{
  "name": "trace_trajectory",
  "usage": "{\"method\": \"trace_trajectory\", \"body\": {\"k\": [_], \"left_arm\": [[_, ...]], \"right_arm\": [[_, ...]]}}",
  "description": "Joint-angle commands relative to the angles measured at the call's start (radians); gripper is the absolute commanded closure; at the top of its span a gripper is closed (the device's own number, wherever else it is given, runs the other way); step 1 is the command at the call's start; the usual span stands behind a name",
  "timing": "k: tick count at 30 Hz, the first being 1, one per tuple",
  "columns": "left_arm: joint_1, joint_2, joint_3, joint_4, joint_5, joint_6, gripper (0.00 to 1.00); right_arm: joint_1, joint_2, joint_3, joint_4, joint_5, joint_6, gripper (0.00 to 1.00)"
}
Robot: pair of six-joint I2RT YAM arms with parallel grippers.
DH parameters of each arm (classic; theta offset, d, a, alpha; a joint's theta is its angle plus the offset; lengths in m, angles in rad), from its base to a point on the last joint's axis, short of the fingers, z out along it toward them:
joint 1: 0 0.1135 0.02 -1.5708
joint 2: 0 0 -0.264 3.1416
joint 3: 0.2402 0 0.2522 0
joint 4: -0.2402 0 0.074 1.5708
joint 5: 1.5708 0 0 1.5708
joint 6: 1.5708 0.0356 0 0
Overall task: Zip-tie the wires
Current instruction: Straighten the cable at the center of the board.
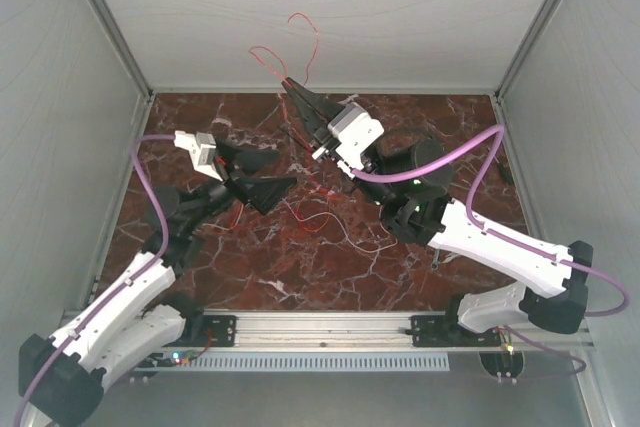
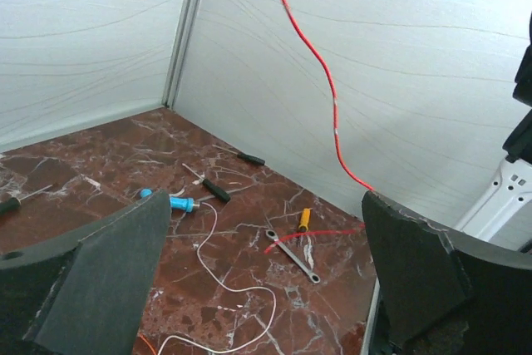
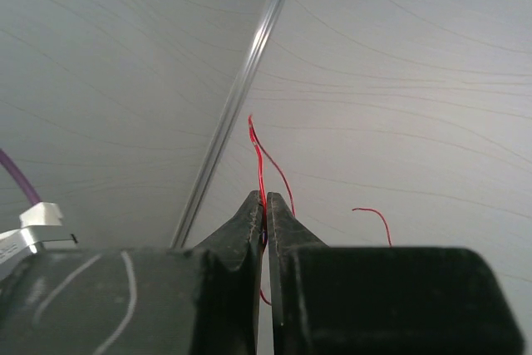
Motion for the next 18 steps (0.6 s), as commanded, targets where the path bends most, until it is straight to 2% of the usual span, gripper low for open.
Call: {"method": "trace_trajectory", "body": {"k": [1,3,10,13,16,18], "left_arm": [[-0.003,0.017,0.056,0.065,0.030,-0.018,0.05],[-0.003,0.009,0.055,0.020,-0.044,0.009,0.06],[-0.003,0.012,0.044,0.003,-0.077,0.072,0.03],[-0.003,0.027,0.053,-0.012,-0.165,0.133,0.02],[-0.003,0.047,0.064,-0.020,-0.274,0.188,0.15],[-0.003,0.073,0.068,-0.013,-0.299,0.220,0.35]], "right_arm": [[0.032,-0.016,0.002,0.035,0.000,-0.036,1.00],[0.042,-0.016,0.002,0.032,-0.002,-0.039,1.00],[0.057,-0.027,0.002,0.033,-0.005,-0.034,1.00],[0.060,-0.028,0.008,0.031,-0.013,-0.017,1.00],[0.063,-0.022,0.018,0.023,-0.017,-0.008,1.00],[0.068,-0.020,0.024,0.022,-0.017,-0.009,1.00]]}}
